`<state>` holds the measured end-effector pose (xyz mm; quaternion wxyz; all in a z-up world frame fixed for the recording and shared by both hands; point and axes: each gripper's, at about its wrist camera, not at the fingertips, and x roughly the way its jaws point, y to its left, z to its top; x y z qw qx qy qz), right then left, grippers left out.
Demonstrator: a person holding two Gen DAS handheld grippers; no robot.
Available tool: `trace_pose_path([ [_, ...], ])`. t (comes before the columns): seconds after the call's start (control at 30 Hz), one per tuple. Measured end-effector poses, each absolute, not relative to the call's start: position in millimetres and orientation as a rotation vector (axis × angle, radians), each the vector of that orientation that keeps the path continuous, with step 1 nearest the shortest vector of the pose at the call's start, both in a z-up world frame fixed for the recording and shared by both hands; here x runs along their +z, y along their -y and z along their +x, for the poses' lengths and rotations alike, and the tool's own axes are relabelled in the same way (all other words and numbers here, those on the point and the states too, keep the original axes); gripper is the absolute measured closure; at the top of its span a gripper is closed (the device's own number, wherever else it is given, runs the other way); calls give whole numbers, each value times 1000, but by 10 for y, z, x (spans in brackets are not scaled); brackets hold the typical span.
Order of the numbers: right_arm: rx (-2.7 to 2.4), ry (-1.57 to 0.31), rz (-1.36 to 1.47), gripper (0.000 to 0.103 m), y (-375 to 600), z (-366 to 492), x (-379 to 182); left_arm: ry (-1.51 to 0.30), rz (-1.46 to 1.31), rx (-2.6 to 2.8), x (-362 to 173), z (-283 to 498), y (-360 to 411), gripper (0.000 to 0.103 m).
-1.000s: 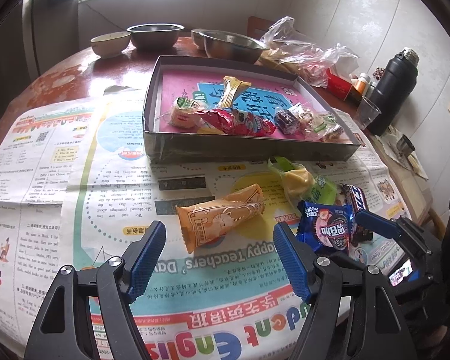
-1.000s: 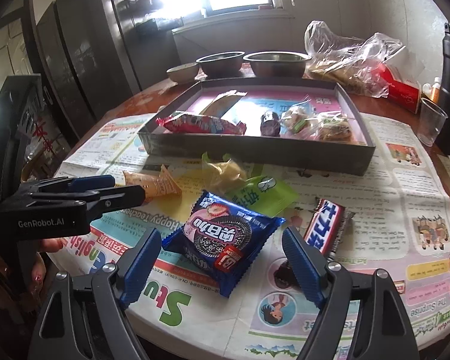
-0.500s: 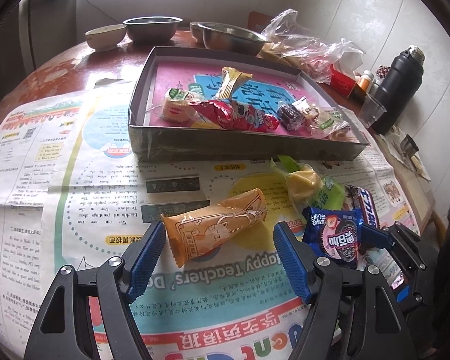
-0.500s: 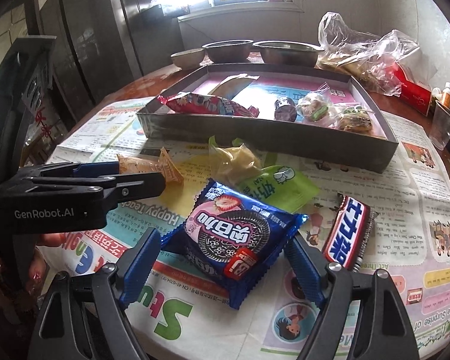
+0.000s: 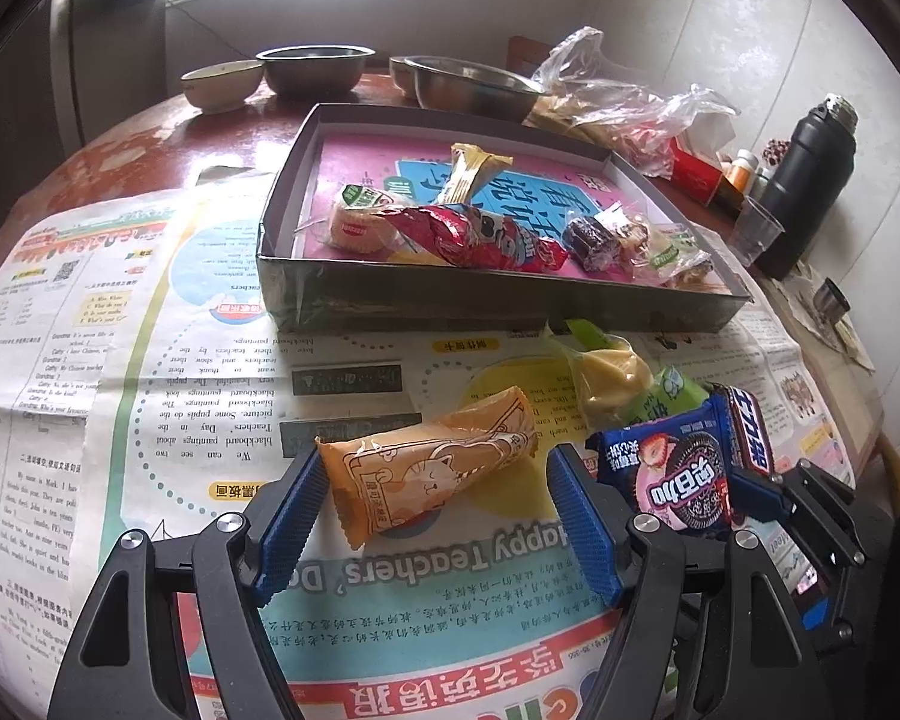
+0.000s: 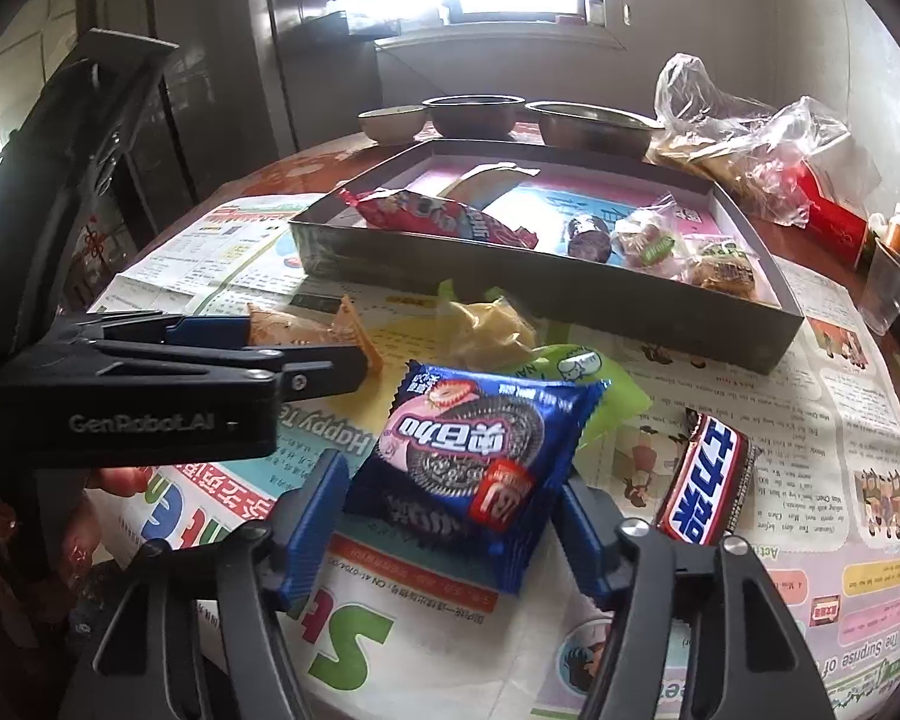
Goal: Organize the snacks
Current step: 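Grasp the orange wafer packet with left tool while right tool grasps the blue cookie pack, then lift the orange packet with left tool while right tool lifts the blue cookie pack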
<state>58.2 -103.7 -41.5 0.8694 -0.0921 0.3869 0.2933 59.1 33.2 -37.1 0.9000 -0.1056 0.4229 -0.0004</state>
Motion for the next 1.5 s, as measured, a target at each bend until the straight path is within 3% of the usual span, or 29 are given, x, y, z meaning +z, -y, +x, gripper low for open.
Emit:
trace_pose_path([
  [0.27, 614, -811, -178, 40, 1057, 589, -408, -832, -256, 26, -383, 589, -324, 28],
  [0.33, 614, -811, -175, 41, 1064, 589, -404, -824, -242, 33, -384, 580, -318, 38],
  [0.47, 608, -807, -164, 45, 1087, 598, -395, -819, -260, 17, -381, 575, -348, 43],
  [0.53, 605, -804, -159, 50, 1102, 607, -388, -819, -268, 3, -379, 569, -348, 44],
  [1.5, 552, -721, -66, 51, 1407, 696, -101, -716, -237, -24, 62, 476, -293, 44],
])
